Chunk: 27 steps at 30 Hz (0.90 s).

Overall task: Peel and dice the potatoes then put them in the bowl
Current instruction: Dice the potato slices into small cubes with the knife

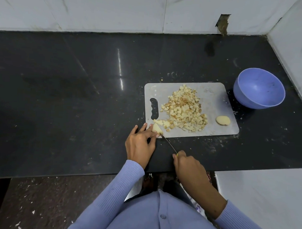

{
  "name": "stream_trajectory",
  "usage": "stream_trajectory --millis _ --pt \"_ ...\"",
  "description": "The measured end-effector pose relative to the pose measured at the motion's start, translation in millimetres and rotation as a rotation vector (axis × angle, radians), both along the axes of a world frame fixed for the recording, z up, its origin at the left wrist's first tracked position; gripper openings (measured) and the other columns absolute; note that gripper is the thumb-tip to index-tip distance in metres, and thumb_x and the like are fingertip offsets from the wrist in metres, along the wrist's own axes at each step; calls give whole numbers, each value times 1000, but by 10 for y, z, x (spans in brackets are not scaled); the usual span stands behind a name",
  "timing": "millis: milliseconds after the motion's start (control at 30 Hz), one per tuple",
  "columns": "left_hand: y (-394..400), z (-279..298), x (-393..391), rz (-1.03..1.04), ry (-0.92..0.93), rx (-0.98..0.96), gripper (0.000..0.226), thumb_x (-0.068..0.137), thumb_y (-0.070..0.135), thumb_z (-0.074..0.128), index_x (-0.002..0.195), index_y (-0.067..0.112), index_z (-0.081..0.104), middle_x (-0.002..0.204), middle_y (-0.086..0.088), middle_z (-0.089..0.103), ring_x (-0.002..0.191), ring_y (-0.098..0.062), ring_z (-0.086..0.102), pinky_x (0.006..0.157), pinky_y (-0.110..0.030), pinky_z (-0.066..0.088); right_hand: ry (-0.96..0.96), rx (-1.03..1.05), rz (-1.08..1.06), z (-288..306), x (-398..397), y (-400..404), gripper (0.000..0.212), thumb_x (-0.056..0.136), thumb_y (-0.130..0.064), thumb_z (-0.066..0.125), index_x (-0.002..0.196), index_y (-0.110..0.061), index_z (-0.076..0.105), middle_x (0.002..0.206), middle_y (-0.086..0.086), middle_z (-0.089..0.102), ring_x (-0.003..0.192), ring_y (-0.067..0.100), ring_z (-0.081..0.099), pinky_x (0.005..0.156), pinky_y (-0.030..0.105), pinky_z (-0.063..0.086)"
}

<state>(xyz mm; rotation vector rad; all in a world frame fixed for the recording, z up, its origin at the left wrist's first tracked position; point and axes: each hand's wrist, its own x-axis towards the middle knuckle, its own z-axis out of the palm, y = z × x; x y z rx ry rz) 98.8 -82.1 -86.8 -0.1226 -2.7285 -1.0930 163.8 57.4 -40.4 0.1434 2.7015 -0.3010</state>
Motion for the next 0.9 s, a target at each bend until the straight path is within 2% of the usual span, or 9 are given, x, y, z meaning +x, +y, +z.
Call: stream_trajectory --millis 100,200,400,500,567,633,700,800,900 --pt "-1 7 11 5 6 -6 10 71 8 81 75 15 76 99 -3 72 104 -15 65 103 -37 36 6 -35 -23 13 -35 12 33 104 -37 21 101 -13 44 100 9 63 93 30 61 64 30 30" --pt "1 -9 21 14 21 -15 9 71 9 81 76 15 76 99 -3 72 105 -16 65 104 -37 35 3 -55 -27 29 -13 26 28 104 -37 21 92 -16 35 98 8 63 91 28 61 63 29 30" --pt "0 -24 21 22 27 -27 8 73 10 80 75 17 76 104 -4 71 111 -20 62 111 -41 29 -4 -62 -26 29 22 78 26 104 -37 22 90 -17 32 95 7 61 89 28 61 63 29 31" --pt "-21 -28 5 8 27 -40 7 73 15 81 77 19 76 117 -8 66 123 -25 53 114 -44 21 58 -89 -47 31 5 111 28 103 -36 23 88 -17 36 79 2 53 78 26 58 60 29 31" --pt "-50 -52 3 8 31 -22 6 74 19 80 78 20 77 129 -10 58 131 -26 44 115 -43 14 105 -127 -47 61 -8 103 30 103 -36 24 86 -16 38 67 -5 44 65 21 49 56 30 29" --pt "-84 -70 21 40 39 34 7 73 19 81 79 20 78 137 -11 51 136 -26 38 115 -43 13 130 -163 -38 91 -43 44 31 103 -36 25 85 -16 39 62 -6 39 61 19 44 56 30 29" --pt "-101 -74 38 82 34 72 8 72 19 81 79 21 78 141 -11 47 138 -26 33 115 -45 12 139 -185 -31 94 -109 -20 32 103 -36 25 87 -14 42 65 -4 42 65 21 47 58 30 32" --pt "-101 -57 26 112 -22 95 7 72 20 81 78 22 78 146 -9 40 142 -23 26 116 -45 8 131 -190 -21 64 -235 -98 37 103 -36 26 98 -9 51 83 7 58 79 28 58 61 30 32" --pt "-92 -58 7 118 -55 110 6 72 20 82 75 22 77 148 -9 36 143 -19 21 116 -43 6 109 -173 -3 38 -311 -151 40 103 -36 26 106 -6 53 98 14 63 92 33 60 65 32 34"
